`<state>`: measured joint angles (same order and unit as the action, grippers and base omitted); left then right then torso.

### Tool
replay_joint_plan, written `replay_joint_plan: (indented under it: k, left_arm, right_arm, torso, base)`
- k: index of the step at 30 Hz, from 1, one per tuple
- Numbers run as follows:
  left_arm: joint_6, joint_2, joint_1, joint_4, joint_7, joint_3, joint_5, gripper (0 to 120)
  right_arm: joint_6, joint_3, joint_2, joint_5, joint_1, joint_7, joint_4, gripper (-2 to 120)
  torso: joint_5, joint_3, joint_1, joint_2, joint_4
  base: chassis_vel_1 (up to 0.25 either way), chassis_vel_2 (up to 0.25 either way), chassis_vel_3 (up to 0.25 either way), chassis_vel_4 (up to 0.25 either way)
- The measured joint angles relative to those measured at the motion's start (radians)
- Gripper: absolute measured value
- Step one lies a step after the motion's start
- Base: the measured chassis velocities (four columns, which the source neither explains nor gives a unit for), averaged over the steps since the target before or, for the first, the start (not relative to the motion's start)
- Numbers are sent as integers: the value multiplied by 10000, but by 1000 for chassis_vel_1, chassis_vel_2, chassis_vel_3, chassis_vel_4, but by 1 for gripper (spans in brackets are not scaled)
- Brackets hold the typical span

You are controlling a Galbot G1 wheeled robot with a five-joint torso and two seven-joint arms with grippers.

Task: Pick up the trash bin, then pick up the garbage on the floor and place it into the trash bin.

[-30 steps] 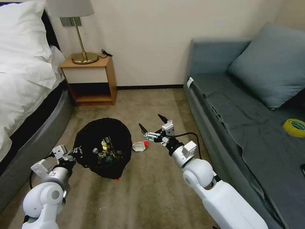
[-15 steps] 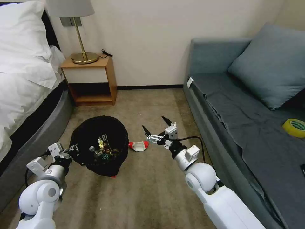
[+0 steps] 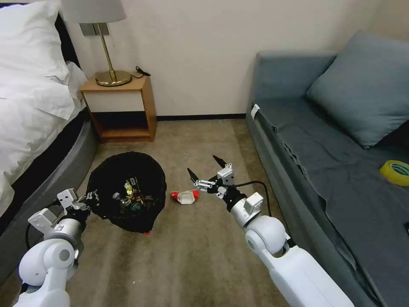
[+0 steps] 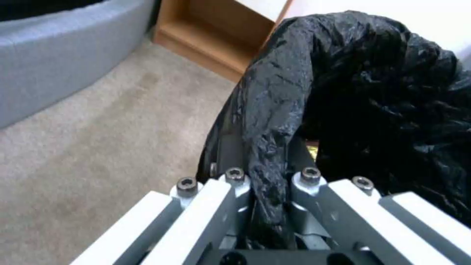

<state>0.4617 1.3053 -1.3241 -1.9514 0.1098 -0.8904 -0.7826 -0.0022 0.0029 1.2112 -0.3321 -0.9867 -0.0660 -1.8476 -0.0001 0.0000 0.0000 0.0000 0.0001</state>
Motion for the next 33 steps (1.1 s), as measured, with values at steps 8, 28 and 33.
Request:
replay_joint_plan:
  k: [8,28,33]
  left_arm:
    - [-112,-47,86,110,110,-58,180,4]
    - [-333,-151,271,405,336,-137,603,4]
    - [-346,-187,300,457,337,-153,613,4]
  right_arm:
    - [-44,-93,62,-5,82,0,117,100]
    - [-124,-446,59,-23,419,-51,563,100]
    - [-123,-595,66,-34,494,-112,830,100]
  torso:
    - [0,0,0,0,-1]
    - [0,0,0,0,-1]
    - [0,0,0,0,0]
  base:
    - [-53,44,38,-47]
    - [-42,41,50,-45]
    - [-54,57,46,-66]
